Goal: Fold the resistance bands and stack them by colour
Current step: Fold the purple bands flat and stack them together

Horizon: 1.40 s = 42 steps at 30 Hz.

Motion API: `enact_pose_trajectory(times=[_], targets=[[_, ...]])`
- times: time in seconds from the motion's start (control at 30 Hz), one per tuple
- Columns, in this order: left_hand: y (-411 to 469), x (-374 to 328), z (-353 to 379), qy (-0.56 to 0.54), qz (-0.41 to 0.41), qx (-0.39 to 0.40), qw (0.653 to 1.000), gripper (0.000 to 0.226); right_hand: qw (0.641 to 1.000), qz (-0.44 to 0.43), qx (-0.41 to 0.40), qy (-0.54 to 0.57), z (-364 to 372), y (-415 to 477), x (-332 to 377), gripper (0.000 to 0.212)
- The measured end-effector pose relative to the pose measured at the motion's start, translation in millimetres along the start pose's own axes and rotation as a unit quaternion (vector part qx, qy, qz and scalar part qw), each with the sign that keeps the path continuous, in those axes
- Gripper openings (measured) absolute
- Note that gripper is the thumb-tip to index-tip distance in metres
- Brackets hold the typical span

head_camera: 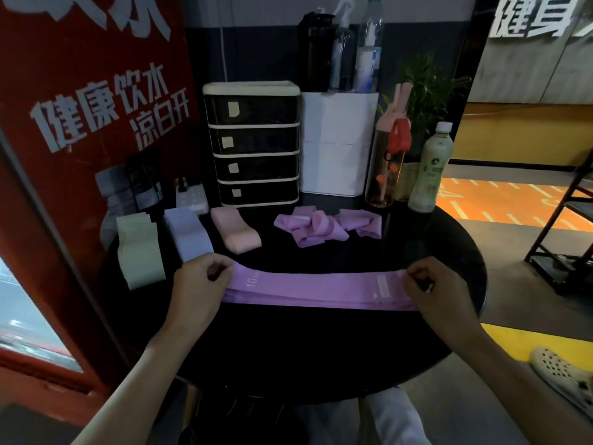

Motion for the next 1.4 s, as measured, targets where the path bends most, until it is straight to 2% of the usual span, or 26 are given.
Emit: enact_pose_trajectory(times=[0.33,0.5,0.77,1.07,1.23,1.4], targets=[[-3.2,1.9,1.9,0.031,0.010,0.019,0.999,0.030,1.000,0.005,0.000,-0.016,-1.8,-1.3,0.2,0.007],[-5.0,2.1,1.0,0.058,0.007,0.015,0.998,0.018,0.999,0.013,0.025,-0.024,-1.0,-2.6,1.4,0.008],[-4.9,0.9,4.5,0.104,0.017,0.033,0.994,0.018,0.997,0.014,0.033,-0.070,0.3,-4.4,1.8,0.008],[-5.0,0.3,1.9,0.101,0.025,0.022,0.994,0.024,0.997,0.024,0.046,-0.051,-0.3,-6.2,3.9,0.016],[-6.2,-3.3,1.6,0.081,0.026,0.017,0.996,0.027,0.999,0.022,0.011,-0.039,-4.2,-7.4,6.9,0.018],[-5.8,0.2,4.4,0.101,0.034,0.042,0.993,0.028,0.995,0.021,0.042,-0.091,-0.8,-6.2,4.7,0.017]])
Point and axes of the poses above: each hand's wrist, its own y-axis towards the middle knuckle, its own z-axis out of the palm, x = y × z, the point moved 4 cm from there along y, towards the middle knuckle
